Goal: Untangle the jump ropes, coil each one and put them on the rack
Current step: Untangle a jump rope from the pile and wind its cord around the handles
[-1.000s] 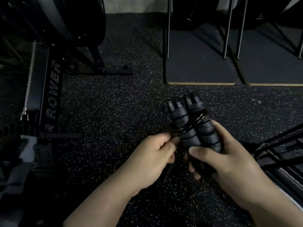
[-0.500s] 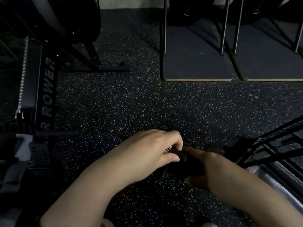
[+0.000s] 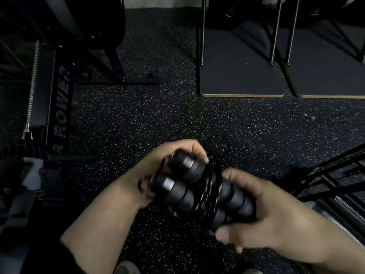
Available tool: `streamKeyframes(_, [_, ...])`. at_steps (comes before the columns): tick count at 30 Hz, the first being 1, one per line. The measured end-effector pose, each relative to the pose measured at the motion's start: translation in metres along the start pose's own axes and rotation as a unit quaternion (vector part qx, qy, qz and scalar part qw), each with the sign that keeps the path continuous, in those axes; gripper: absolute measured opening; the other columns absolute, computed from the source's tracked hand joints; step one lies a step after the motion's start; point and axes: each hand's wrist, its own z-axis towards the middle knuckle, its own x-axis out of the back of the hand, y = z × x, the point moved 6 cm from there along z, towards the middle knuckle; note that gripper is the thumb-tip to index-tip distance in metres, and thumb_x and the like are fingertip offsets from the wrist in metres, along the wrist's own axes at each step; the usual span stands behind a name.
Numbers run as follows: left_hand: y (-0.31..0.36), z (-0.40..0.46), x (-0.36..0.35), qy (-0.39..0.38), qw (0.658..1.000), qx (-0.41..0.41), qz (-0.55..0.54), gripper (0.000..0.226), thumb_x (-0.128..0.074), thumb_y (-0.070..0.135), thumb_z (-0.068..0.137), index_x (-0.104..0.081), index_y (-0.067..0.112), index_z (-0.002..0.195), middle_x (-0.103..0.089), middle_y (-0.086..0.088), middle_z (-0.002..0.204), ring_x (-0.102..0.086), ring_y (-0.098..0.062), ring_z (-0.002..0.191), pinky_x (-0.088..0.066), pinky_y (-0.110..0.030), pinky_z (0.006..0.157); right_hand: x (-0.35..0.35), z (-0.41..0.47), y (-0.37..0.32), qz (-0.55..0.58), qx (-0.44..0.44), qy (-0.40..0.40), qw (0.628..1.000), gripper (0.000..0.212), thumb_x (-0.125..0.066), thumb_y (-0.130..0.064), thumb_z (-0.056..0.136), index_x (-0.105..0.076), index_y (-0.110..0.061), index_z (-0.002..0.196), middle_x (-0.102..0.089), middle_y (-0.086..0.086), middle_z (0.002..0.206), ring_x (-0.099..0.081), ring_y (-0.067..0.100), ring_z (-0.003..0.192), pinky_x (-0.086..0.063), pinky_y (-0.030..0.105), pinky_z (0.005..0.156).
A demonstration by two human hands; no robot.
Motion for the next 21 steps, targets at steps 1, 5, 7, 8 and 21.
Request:
streamKeyframes(1, [-0.006, -0.001, 0.002, 0.06, 0.998, 0.001, -0.03, 0.014, -0.069, 0.01, 0.082, -0.077, 0.02, 0.076, -0.07, 0.007, 0.076, -0.065, -0.005, 0.076, -0.052, -0.023, 0.076, 0.02, 0.012, -0.038, -0.055, 0.04, 0.028, 0.997, 0.036, -0.086, -0.01, 0.074, -0.06, -0.029, 0.093, -0.07, 0.015, 0.086, -0.062, 0.03, 0.074, -0.054, 0.035, 0.062])
streamKeyframes(5, [-0.012, -0.011, -0.023, 0.106, 0.993, 0.052, 0.026, 0.02, -0.058, 0.012, 0.093, -0.07, 0.011, 0.077, -0.066, 0.002, 0.066, -0.06, -0.008, 0.06, -0.047, -0.027, 0.059, 0.033, 0.004, -0.061, -0.029, 0.113, 0.112, 0.987, 0.04, -0.088, -0.013, 0.068, -0.058, -0.02, 0.093, -0.069, 0.021, 0.083, -0.065, 0.029, 0.065, -0.054, 0.034, 0.055])
streamKeyframes(7, [-0.007, -0.01, -0.031, 0.067, 0.992, 0.072, 0.08, 0.027, -0.047, 0.019, 0.106, -0.064, 0.016, 0.085, -0.055, 0.003, 0.061, -0.046, -0.005, 0.05, -0.039, -0.02, 0.052, 0.044, 0.003, -0.056, -0.034, 0.096, 0.188, 0.977, 0.055, -0.096, -0.015, 0.067, -0.056, -0.01, 0.105, -0.071, 0.017, 0.081, -0.065, 0.028, 0.063, -0.054, 0.034, 0.055])
streamKeyframes(8, [-0.004, -0.009, -0.03, 0.064, 0.988, 0.072, 0.12, 0.031, -0.044, 0.021, 0.109, -0.06, 0.015, 0.083, -0.05, 0.005, 0.059, -0.041, -0.003, 0.047, -0.036, -0.017, 0.049, 0.051, 0.001, -0.055, -0.047, 0.084, 0.236, 0.967, 0.057, -0.095, -0.022, 0.065, -0.058, -0.009, 0.106, -0.073, 0.014, 0.081, -0.067, 0.027, 0.064, -0.055, 0.035, 0.058])
streamKeyframes(21, [0.021, -0.018, -0.043, -0.002, 0.845, -0.042, 0.533, 0.012, -0.058, 0.036, 0.099, -0.069, 0.031, 0.098, -0.057, 0.014, 0.079, -0.05, -0.002, 0.07, -0.041, -0.022, 0.061, 0.066, 0.007, -0.024, -0.444, -0.115, 0.258, 0.85, 0.052, -0.083, -0.047, 0.082, -0.046, -0.051, 0.119, -0.069, -0.013, 0.082, -0.066, 0.0, 0.067, -0.053, 0.024, 0.06])
